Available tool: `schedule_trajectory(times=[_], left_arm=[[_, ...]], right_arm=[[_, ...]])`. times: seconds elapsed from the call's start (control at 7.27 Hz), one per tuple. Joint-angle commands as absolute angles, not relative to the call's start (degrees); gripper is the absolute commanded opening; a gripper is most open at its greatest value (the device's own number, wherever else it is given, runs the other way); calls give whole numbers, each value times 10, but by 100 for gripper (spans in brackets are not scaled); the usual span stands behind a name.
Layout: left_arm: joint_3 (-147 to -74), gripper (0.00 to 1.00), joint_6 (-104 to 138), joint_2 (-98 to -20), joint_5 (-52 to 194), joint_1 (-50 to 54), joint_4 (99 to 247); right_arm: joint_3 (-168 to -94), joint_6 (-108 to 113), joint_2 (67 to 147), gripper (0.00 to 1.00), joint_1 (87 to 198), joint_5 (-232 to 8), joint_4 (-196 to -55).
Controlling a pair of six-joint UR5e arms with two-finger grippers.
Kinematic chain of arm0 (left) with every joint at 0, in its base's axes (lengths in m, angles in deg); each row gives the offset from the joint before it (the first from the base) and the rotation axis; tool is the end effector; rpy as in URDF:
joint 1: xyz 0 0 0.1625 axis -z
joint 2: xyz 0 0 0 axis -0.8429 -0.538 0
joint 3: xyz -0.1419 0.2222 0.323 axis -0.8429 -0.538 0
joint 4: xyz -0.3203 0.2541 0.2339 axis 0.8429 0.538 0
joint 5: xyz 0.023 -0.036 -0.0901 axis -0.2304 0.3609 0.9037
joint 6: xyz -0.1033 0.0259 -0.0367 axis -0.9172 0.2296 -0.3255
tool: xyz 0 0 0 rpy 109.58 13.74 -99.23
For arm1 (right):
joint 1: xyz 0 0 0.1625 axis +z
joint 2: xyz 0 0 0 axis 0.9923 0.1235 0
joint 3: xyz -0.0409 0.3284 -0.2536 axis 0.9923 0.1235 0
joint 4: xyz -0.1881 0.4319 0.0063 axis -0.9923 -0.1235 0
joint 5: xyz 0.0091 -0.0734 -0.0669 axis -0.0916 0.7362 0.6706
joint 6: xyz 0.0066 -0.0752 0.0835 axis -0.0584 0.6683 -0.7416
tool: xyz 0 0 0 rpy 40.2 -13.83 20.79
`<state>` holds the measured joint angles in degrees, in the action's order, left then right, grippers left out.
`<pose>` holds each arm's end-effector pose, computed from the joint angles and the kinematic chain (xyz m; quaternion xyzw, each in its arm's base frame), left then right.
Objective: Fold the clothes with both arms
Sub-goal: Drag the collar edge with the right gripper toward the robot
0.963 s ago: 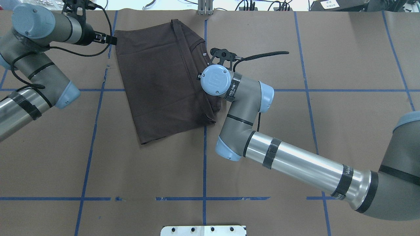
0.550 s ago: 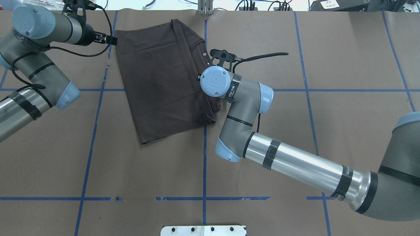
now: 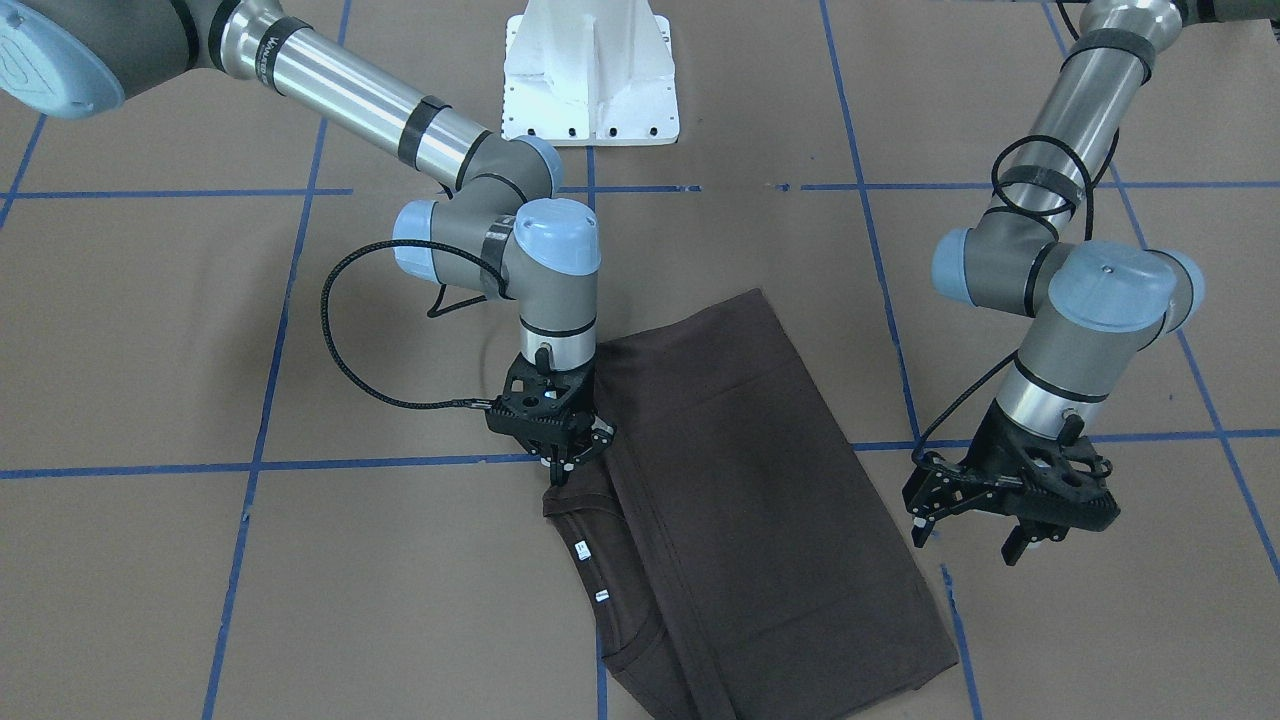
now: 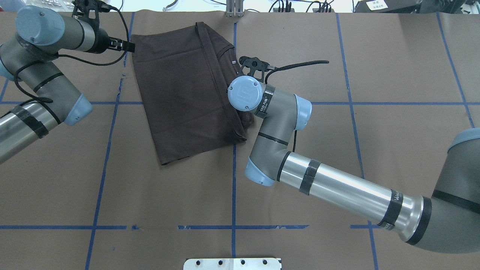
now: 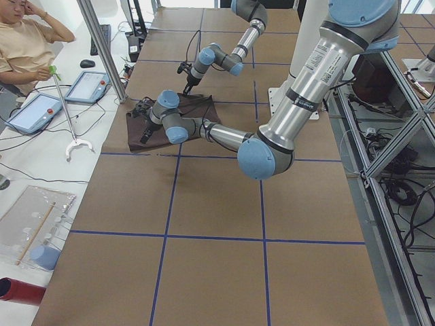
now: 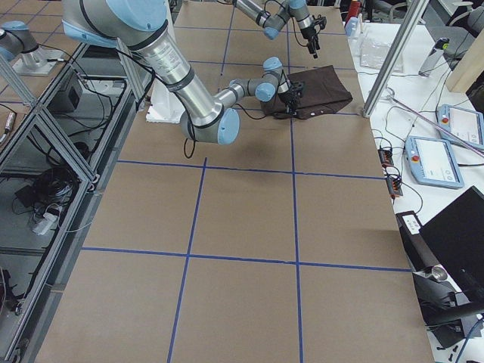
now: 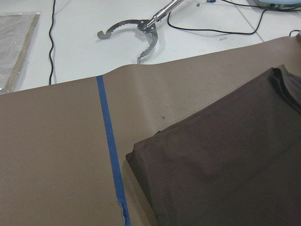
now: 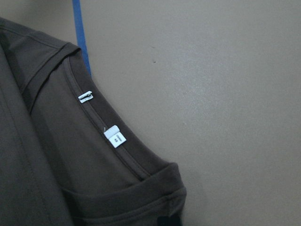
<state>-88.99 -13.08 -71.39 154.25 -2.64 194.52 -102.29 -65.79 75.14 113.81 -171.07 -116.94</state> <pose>0.3807 -0.7215 0.3942 0.3059 0.4017 -0.0080 0.8631 -0.6829 -0.5814 0.2171 0.1819 -0.3686 0.2311 0.8818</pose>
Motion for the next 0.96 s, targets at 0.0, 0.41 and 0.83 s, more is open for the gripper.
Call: schedule_trajectory(times=[0.0,0.41,0.83], left_arm=[[-892,100,-135,-714,1543,-27,1946],[-893,100,-138,-715,1543,-33,1946],[-901,100,-145,-715,1543,-39,1945]], right_arm=[[-1120,-658,801,0,1138,-1713,-1212],[-1372,-665,1003,0,1046,-1664,-1220],[-1462,-666,1136,0,995,-1633,-1213]])
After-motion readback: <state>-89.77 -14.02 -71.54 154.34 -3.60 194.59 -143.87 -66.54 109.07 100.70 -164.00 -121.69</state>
